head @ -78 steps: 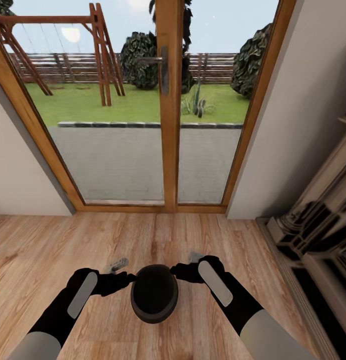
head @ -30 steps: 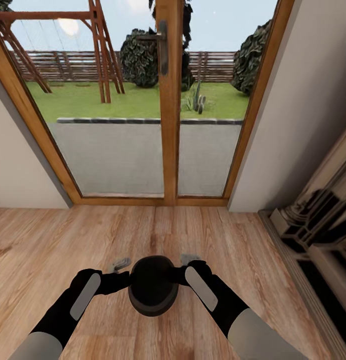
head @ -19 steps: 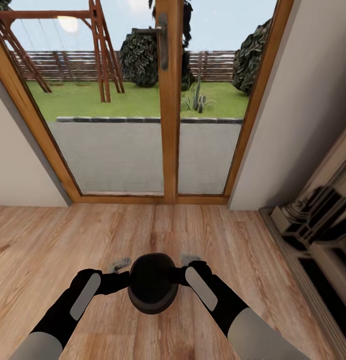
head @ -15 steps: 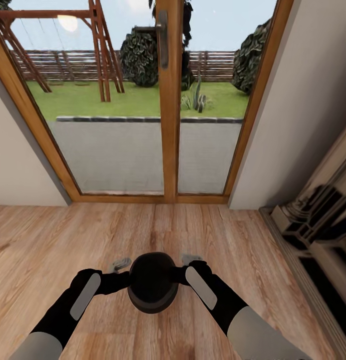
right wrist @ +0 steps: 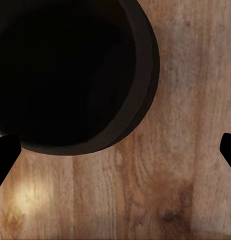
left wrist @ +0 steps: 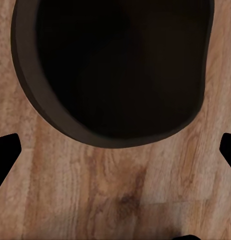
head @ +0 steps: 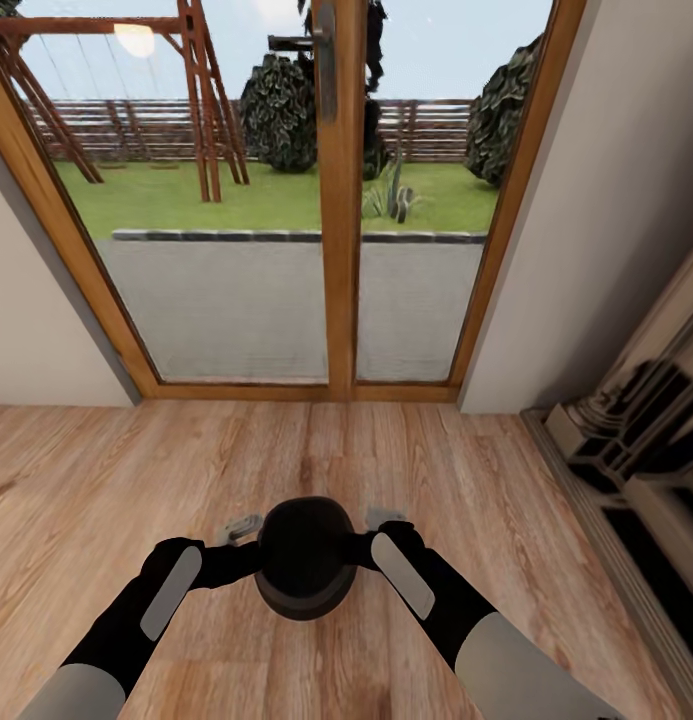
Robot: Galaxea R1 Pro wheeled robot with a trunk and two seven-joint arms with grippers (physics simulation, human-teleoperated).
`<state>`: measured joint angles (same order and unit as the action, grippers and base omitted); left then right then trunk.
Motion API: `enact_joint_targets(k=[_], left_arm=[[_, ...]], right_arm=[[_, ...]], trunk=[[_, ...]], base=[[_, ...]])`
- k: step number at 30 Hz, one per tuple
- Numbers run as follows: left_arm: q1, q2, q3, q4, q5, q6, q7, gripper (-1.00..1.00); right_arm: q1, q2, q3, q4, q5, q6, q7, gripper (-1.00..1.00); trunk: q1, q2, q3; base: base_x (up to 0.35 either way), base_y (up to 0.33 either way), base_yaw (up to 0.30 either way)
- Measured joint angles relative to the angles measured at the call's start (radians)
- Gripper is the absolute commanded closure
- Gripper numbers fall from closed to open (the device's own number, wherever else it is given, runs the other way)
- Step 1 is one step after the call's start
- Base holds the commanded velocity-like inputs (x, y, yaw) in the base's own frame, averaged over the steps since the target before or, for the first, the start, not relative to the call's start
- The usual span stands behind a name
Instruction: Place each of the two pumpkins and all three candles from the living room inside a cabinet in the living room (use any cabinet), then make sure every cabinet is closed, and position the cauldron so it is next to a table in the living room.
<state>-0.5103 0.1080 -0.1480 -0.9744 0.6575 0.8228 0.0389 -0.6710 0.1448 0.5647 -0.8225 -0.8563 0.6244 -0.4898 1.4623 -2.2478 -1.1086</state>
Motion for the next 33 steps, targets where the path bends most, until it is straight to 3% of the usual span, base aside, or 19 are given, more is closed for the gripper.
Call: enact_joint_targets(k=[21, 33], left_arm=[[0.0, 0.0, 0.0, 0.0, 0.0, 0.0, 0.0, -1.0], [0.0, 0.0, 0.0, 0.0, 0.0, -0.001, 0.0, -1.0]], right_arm=[[0.0, 0.0, 0.0, 0.0, 0.002, -0.002, 0.0, -1.0], [0.0, 0.0, 0.0, 0.0, 0.0, -0.027, 0.0, -1.0]], trunk=[[0.081, -0.147, -0.066], [0.08, -0.147, -0.066]], base=[[0.0, 0.0, 0.0], [0.022, 0.014, 0.0]])
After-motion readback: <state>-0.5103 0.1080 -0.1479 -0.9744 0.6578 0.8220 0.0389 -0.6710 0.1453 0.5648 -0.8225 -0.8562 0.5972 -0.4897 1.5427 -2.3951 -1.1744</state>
